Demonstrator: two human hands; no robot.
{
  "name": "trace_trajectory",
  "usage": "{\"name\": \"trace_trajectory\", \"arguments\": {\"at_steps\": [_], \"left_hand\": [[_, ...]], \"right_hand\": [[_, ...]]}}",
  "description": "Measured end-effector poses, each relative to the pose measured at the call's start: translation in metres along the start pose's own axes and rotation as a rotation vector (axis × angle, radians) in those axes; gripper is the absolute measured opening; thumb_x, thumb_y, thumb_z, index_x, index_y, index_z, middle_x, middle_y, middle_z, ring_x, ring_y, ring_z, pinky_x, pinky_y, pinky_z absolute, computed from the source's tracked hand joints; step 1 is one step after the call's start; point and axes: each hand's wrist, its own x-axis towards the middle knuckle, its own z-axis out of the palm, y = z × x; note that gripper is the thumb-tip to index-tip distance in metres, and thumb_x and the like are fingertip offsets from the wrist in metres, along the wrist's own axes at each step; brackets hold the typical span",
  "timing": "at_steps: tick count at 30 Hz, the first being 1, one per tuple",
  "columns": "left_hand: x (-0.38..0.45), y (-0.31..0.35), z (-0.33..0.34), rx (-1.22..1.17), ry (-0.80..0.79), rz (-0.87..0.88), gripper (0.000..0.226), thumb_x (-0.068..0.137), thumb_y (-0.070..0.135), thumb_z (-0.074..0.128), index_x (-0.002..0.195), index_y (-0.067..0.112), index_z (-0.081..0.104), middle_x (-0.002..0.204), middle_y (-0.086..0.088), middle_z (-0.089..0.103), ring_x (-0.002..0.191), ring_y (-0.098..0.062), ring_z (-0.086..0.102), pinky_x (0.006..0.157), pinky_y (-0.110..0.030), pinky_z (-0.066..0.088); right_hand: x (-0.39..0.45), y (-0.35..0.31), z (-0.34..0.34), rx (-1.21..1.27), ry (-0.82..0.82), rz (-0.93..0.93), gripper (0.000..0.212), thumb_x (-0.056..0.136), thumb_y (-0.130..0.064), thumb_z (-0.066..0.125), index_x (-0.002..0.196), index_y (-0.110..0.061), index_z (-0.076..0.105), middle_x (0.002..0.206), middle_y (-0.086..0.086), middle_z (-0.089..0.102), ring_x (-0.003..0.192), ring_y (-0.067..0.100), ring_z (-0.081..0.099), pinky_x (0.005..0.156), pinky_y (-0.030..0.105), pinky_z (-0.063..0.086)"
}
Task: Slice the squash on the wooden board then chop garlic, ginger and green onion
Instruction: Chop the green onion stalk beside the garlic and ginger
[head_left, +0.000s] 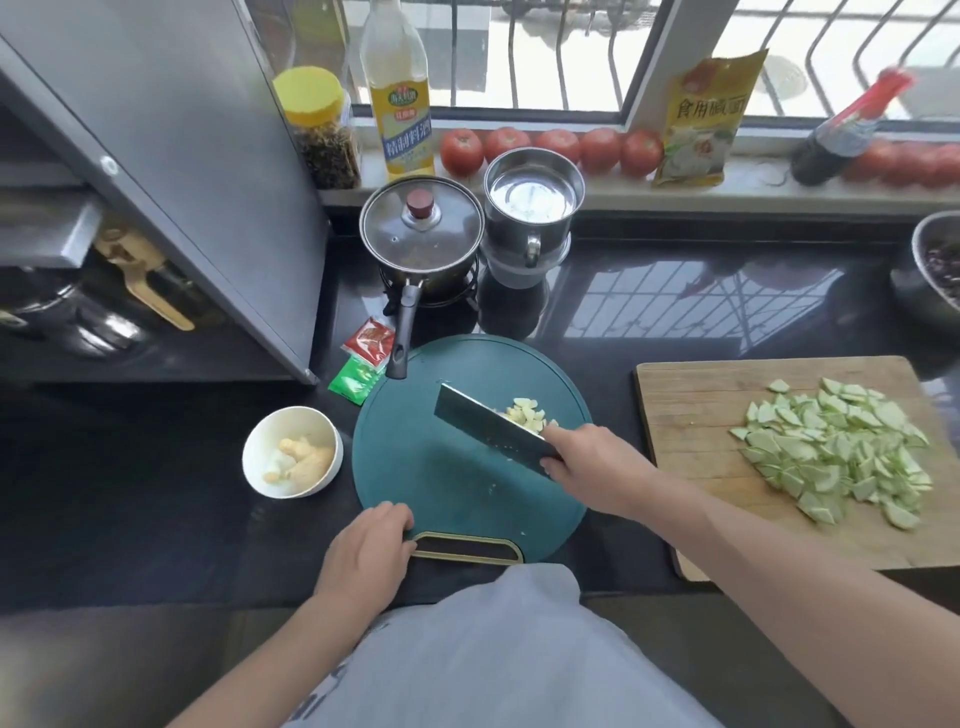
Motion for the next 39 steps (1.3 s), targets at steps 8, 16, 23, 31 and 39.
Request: {"name": "trace_trajectory", "arguments": {"at_steps": [8, 16, 23, 31, 39], "left_hand": [[-0.005, -0.007, -0.001, 0.143, 0.05, 0.003, 0.014, 0.097, 0.038, 0.061, 0.091, 0.03, 0.052, 0.096, 0.011, 0.054, 0.093, -0.015, 0.051, 0.076, -0.032, 0.04], [0.0, -0.014, -0.004, 0.229, 0.03, 0.354, 0.059, 0.082, 0.008, 0.075, 0.136, 0.029, 0.062, 0.153, -0.007, 0.047, 0.141, -0.034, 0.044, 0.102, -0.04, 0.05], [-0.019, -0.03, -0.007, 0.315, 0.014, 0.371, 0.056, 0.066, 0.039, 0.093, 0.118, 0.033, 0.075, 0.136, -0.004, 0.066, 0.123, -0.026, 0.065, 0.08, -0.03, 0.06], [-0.001, 0.025, -0.033, -0.027, 0.231, 0.348, 0.047, 0.088, 0.006, 0.067, 0.133, 0.021, 0.064, 0.102, 0.0, 0.057, 0.083, -0.023, 0.057, 0.06, -0.038, 0.053], [0.01, 0.076, -0.014, 0.252, 0.321, 0.661, 0.112, 0.066, 0.006, 0.067, 0.161, 0.036, 0.016, 0.154, -0.024, 0.028, 0.14, -0.047, 0.034, 0.114, -0.057, 0.037]], "right_hand": [[-0.001, -0.091, 0.05, 0.399, 0.031, 0.286, 0.012, 0.092, -0.022, 0.039, 0.08, -0.019, 0.036, 0.076, 0.005, 0.051, 0.07, 0.03, 0.052, 0.056, 0.038, 0.041], [0.002, -0.075, 0.03, 0.534, 0.093, 0.541, 0.009, 0.094, -0.017, 0.038, 0.086, -0.014, 0.041, 0.085, 0.012, 0.056, 0.073, 0.033, 0.062, 0.06, 0.041, 0.052], [-0.018, -0.044, 0.005, 0.89, 0.048, 0.477, 0.026, 0.093, -0.023, 0.046, 0.119, -0.019, 0.046, 0.085, 0.018, 0.065, 0.043, 0.02, 0.062, 0.043, 0.025, 0.048], [-0.042, -0.038, -0.003, 1.043, 0.04, 0.443, 0.01, 0.087, -0.019, 0.051, 0.091, -0.015, 0.059, 0.06, 0.019, 0.063, 0.046, 0.027, 0.059, 0.05, 0.036, 0.051], [-0.05, -0.042, -0.025, 1.558, -0.077, 0.457, 0.028, 0.083, -0.004, 0.049, 0.106, -0.004, 0.063, 0.068, 0.016, 0.056, 0.056, 0.019, 0.053, 0.051, 0.029, 0.048]]}}
